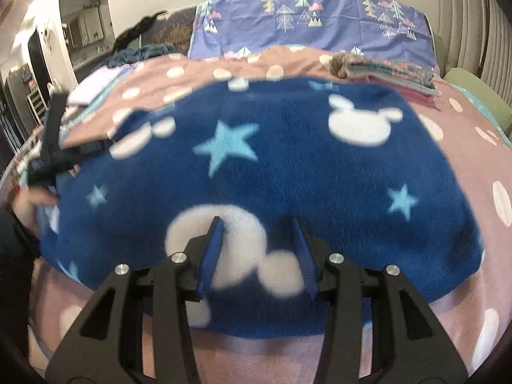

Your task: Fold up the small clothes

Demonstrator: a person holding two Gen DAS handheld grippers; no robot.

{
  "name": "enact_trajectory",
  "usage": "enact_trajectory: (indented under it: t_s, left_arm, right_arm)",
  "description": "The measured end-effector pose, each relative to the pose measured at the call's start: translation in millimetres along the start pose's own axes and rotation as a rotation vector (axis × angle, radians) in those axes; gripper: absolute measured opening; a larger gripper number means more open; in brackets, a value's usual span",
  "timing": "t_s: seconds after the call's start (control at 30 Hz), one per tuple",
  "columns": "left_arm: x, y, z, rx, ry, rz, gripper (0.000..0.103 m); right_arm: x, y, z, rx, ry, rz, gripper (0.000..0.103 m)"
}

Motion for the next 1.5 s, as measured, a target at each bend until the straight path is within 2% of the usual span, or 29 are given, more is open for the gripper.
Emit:
enact_trajectory:
  t_s: [0.1, 0.17, 0.2, 0.27, 0.3, 0.33, 0.37, 0.47, 0.53, 0.6, 0.63, 0.67, 0.73, 0.77, 0.8, 0.87, 0.93, 1.03, 1.07, 1.1, 1.13, 1.17, 1.2, 1.23, 1.27, 1.33, 1.4, 1.47, 1.5]
  left_arm:
    - [0, 0, 0, 0.000, 0.001, -0.001, 0.062]
    - [0, 0, 0, 0.000, 0.001, 0.000, 0.062]
    - [0, 0, 0, 0.000, 0.001, 0.000, 0.062]
    - [0, 0, 0, 0.000, 0.002, -0.002, 0.062]
    - [0, 0, 0, -0.001, 0.003, -0.004, 0.062]
    - [-1, 0, 0, -0.001, 0.004, -0.005, 0.063]
    - [-1, 0, 0, -0.001, 0.003, -0.004, 0.063]
    - [-1, 1, 0, 0.000, 0.007, -0.007, 0.063]
    - [-1, 0, 1, -0.002, 0.001, -0.001, 0.063]
    - [-2, 0, 1, -0.002, -0.001, 0.002, 0.063]
    - [-2, 0, 1, -0.002, 0.000, 0.000, 0.063]
    - [-2, 0, 1, -0.003, 0.001, -0.001, 0.063]
    - [-3, 0, 1, -0.002, 0.001, 0.000, 0.063]
    - [-2, 0, 1, -0.003, 0.001, -0.001, 0.063]
    - [-3, 0, 1, -0.004, 0.004, -0.006, 0.063]
    - [-3, 0, 2, -0.003, 0.010, -0.011, 0.064]
    - [-3, -1, 2, 0.000, 0.024, -0.025, 0.064]
    - [-3, -2, 3, 0.001, 0.039, -0.039, 0.066]
    - [-3, -2, 4, 0.001, 0.043, -0.044, 0.066]
    - [-3, -1, 4, 0.000, 0.048, -0.050, 0.066]
    - [-3, -1, 4, -0.001, 0.056, -0.058, 0.066]
    - [-3, -1, 4, -0.002, 0.067, -0.067, 0.066]
    - [-1, 0, 4, -0.003, 0.077, -0.074, 0.066]
    - [-2, 1, 4, -0.003, 0.087, -0.087, 0.066]
    - [-4, 2, 4, -0.005, 0.093, -0.098, 0.065]
    - [-9, 5, 2, -0.005, 0.102, -0.136, 0.065]
    - [-12, 7, 1, -0.005, 0.105, -0.159, 0.064]
    - [-12, 9, 0, -0.002, 0.116, -0.175, 0.064]
    - [-12, 9, -1, 0.001, 0.123, -0.187, 0.064]
  right_arm:
    - [9, 20, 53, -0.168, 0.032, 0.014, 0.045]
    - [14, 14, 65, -0.178, 0.060, 0.015, 0.045]
    - [13, 2, 62, -0.140, 0.055, 0.018, 0.045]
    - [0, -49, 22, 0.086, -0.023, 0.016, 0.046]
    - [-6, -65, 7, 0.098, -0.081, 0.043, 0.046]
    - [-5, -61, 8, 0.056, -0.062, 0.042, 0.046]
    - [0, -54, 9, 0.050, -0.013, 0.020, 0.047]
    - [1, -44, 21, 0.103, -0.065, 0.044, 0.048]
    - [4, -33, 51, 0.061, -0.096, 0.085, 0.044]
    - [7, -25, 98, -0.071, -0.052, 0.057, 0.045]
    - [8, -30, 110, -0.089, -0.039, 0.048, 0.046]
    - [9, -45, 119, -0.080, -0.034, 0.043, 0.046]
    - [2, -96, 110, 0.031, -0.044, 0.010, 0.046]
    - [-7, -139, 83, 0.182, -0.062, -0.012, 0.045]
    - [-16, -161, 64, 0.248, -0.122, 0.017, 0.045]
    - [-19, -153, 75, 0.230, -0.174, 0.046, 0.044]
    - [-18, -142, 83, 0.227, -0.160, 0.030, 0.044]
    - [-13, -132, 104, 0.181, -0.170, 0.040, 0.055]
    - [-11, -131, 118, 0.143, -0.178, 0.052, 0.069]
    - [-11, -135, 130, 0.114, -0.184, 0.056, 0.077]
    - [-11, -140, 137, 0.101, -0.184, 0.062, 0.079]
    - [-9, -150, 138, 0.109, -0.169, 0.069, 0.086]
    - [-5, -166, 131, 0.151, -0.123, 0.073, 0.089]
    - [-4, -194, 113, 0.262, -0.059, 0.069, 0.091]
    - [-5, -208, 99, 0.318, -0.048, 0.073, 0.098]
    - [-6, -206, 105, 0.292, -0.064, 0.095, 0.098]
    - [-7, -192, 114, 0.259, -0.046, 0.064, 0.085]
    - [-4, -161, 125, 0.163, -0.028, 0.062, 0.080]
    - [4, -137, 132, 0.094, -0.006, 0.101, 0.080]
Point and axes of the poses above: each gripper's, at about its wrist camera, not at the fingertips, and y roughly against the way its jaws point, x to its left, z to its top, the point moved 10 cm from there along -y, roughly the way its jaws point, and after that the axes turned 8 degrees about -x, right-handed, at the moved point
